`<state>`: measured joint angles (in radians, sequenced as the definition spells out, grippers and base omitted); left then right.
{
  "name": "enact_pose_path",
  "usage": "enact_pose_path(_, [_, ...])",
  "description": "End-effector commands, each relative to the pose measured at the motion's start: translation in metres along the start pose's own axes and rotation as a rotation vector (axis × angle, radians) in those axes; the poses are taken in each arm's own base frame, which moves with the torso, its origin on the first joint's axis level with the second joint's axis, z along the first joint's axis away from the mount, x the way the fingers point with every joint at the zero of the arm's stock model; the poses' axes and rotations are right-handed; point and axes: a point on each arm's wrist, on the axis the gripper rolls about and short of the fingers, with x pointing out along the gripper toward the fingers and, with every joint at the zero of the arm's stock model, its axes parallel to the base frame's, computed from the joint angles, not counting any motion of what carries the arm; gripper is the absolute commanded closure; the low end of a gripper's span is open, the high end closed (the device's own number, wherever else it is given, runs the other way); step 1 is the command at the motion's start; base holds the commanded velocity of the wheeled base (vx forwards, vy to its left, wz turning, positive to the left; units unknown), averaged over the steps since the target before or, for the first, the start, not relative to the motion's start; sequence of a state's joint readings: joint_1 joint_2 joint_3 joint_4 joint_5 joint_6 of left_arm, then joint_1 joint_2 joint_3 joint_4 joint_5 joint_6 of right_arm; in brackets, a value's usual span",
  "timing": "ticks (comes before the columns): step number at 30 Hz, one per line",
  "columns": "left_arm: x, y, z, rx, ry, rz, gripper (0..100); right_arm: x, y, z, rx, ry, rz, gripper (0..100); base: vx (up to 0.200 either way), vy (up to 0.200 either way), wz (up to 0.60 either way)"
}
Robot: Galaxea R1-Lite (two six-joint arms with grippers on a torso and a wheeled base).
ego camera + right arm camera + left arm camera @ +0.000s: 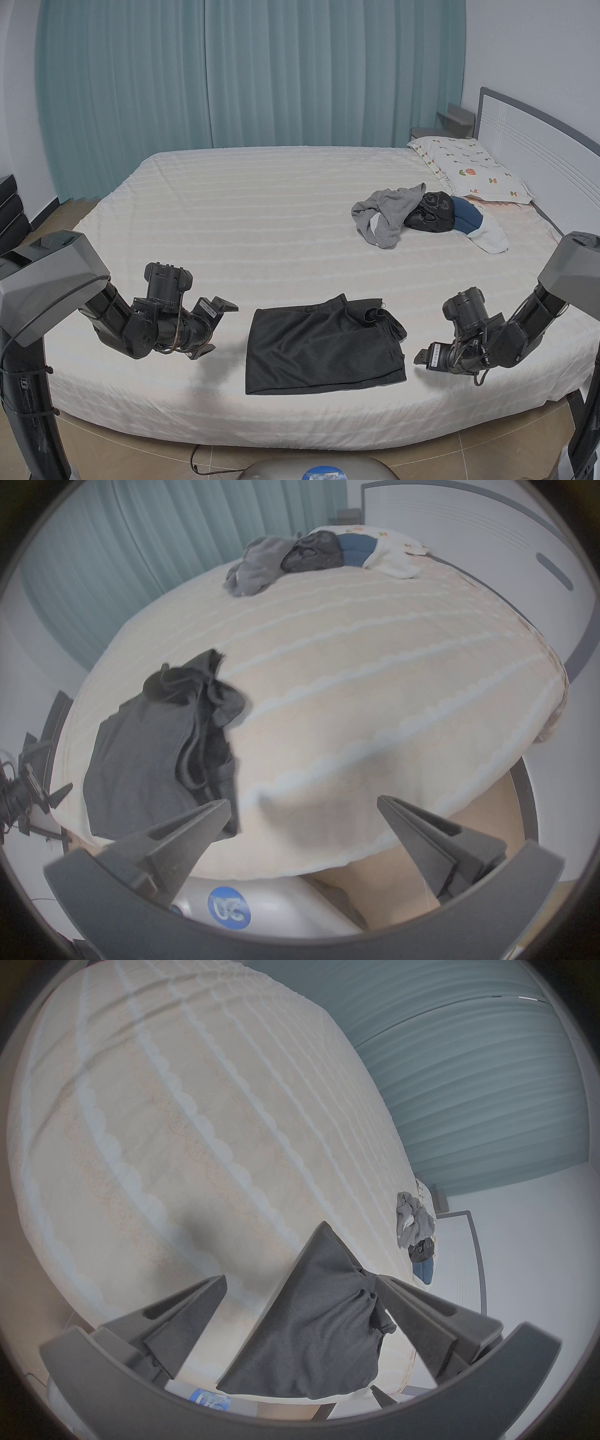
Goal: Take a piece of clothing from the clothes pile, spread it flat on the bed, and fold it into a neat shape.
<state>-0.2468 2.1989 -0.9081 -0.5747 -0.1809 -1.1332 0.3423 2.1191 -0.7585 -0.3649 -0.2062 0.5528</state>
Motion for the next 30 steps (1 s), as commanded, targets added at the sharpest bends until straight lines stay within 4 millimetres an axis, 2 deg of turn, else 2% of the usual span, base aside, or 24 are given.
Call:
enact_pose_path(1, [0.001,0.001,0.0,-0.001,0.001,0.001,0,-0.01,-0.024,0.001,0.042,-0.032,0.003,0,0.0,0.0,0.0])
enact_pose_path(5, [0.001,0.001,0.0,-0.001,0.001,0.001,0,-0.021,-0.02,0.011,0.053,-0.081,0.061,0,0.0,0.0,0.0])
enact_pose_path(6, [0.001,0.0,0.0,0.0,0.0,0.0,0,-0.03,-0.013,0.022,0.07,-0.121,0.134,0,0.0,0.0,0.0])
enact_pose_path(7, [0.001,0.0,0.0,0.0,0.0,0.0,0,-0.03,-0.012,0.023,0.071,-0.124,0.14,0,0.0,0.0,0.0])
enact_pose_path(8, [0.001,0.0,0.0,0.0,0.0,0.0,0,-0.036,-0.004,0.033,0.075,-0.144,0.214,0,0.0,0.0,0.0])
enact_pose_path(12, [0.0,0.0,0.0,-0.001,0.001,0.001,0,-0.038,0.023,0.038,0.118,-0.138,0.32,0,0.0,0.0,0.0])
enact_pose_path(15, [0.0,0.001,0.0,-0.002,0.003,0.004,0,-0.03,0.044,0.036,0.15,-0.098,0.381,0,0.0,0.0,0.0])
enact_pose_path(19, [0.0,0.001,-0.001,-0.001,0.004,0.004,0,-0.018,0.059,0.031,0.151,-0.045,0.428,0,0.1,-0.1,0.0])
enact_pose_path(25, [0.0,0.001,-0.001,0.0,0.002,0.004,0,0.012,0.087,0.029,0.14,-0.013,0.469,0,0.033,-0.033,0.0])
enact_pose_path(30, [0.0,0.002,-0.001,0.0,0.003,0.006,0,0.014,0.101,0.03,0.162,-0.001,0.507,0,0.0,0.0,0.0])
